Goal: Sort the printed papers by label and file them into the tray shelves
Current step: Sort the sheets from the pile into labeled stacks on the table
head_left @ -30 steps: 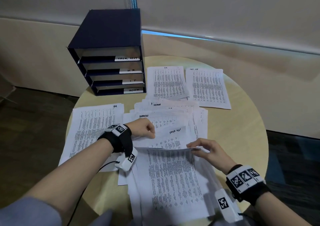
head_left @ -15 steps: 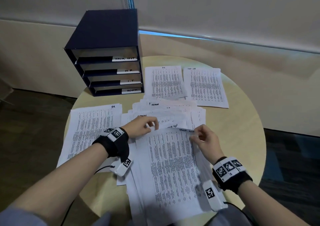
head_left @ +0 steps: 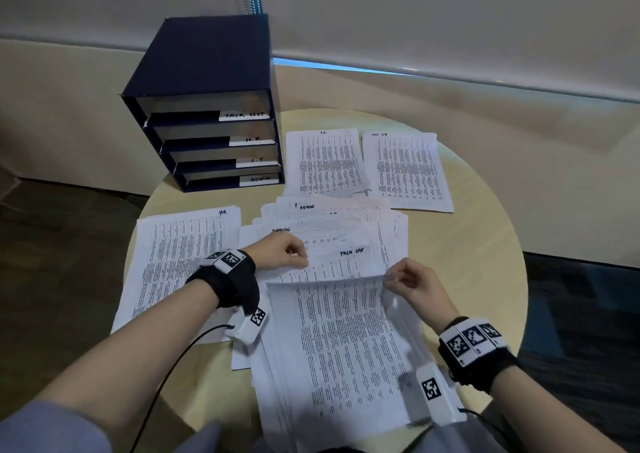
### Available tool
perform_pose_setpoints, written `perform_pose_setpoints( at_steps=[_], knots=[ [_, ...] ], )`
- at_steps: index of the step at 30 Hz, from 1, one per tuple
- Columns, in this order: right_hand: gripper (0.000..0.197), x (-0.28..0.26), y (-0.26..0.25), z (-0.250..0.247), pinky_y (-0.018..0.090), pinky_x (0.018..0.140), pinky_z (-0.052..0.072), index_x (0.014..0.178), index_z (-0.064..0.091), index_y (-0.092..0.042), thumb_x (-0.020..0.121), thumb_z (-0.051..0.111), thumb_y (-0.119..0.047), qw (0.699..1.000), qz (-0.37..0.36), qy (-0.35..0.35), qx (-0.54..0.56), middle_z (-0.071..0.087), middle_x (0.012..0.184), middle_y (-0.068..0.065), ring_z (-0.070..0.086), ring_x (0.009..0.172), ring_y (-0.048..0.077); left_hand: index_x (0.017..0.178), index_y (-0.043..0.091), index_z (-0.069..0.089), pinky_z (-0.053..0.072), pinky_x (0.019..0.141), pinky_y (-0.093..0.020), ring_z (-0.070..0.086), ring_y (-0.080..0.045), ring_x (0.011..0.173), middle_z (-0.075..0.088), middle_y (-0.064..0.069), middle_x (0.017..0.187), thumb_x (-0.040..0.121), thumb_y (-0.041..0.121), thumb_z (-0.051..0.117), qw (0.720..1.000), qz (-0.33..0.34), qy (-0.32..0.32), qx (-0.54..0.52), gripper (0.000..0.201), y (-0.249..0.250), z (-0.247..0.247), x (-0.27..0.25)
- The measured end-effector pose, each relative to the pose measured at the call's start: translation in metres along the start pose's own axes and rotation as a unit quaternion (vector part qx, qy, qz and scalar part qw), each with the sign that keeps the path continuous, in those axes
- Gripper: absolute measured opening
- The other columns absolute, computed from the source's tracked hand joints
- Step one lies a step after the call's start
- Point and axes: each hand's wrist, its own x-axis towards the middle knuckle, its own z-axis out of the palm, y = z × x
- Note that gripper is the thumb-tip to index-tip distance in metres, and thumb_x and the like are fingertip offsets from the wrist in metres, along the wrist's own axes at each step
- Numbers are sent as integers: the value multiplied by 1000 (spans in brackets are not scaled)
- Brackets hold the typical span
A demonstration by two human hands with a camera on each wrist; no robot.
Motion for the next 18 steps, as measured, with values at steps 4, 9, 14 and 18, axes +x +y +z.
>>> perform_pose_setpoints(
  at_steps=[4, 9, 14, 18],
  knots=[
    [16, 15, -2, 12, 25, 62, 47, 91, 55, -9, 82, 68, -5, 997, 49, 63, 20, 54, 59, -6, 54, 59, 9, 89, 28, 64, 44, 80, -28, 56, -3, 84, 63, 12, 94, 80, 60, 63, 1000, 7, -10, -22, 34, 6, 3, -5],
    [67, 29, 0, 26, 39, 90, 47, 128, 43, -17, 72, 77, -11, 991, 120, 61, -7, 49, 106, 5, 51, 95, 18, 120, 26, 43, 37, 62, -21, 42, -8, 61, 54, 0, 103, 84, 0, 54, 998, 33, -48, 22, 45, 24, 2, -12],
    [47, 27, -21, 8, 35, 80, 52, 112, 56, -11, 71, 78, -12, 983, 142, 1, 117, 67, 103, 9, 64, 95, 27, 112, 26, 57, 41, 70, -18, 56, 2, 78, 64, 8, 98, 83, -2, 53, 994, 104, 29, -11, 40, 54, -23, -28],
    [61, 31, -44, -17, 36, 78, 47, 90, 68, -5, 44, 89, -39, 979, 88, 4, 182, 69, 89, 13, 61, 84, 26, 101, 34, 64, 46, 70, -27, 59, -8, 76, 65, 8, 90, 83, 26, 73, 985, 96, 131, -61, 21, 55, -52, -43]
  ],
)
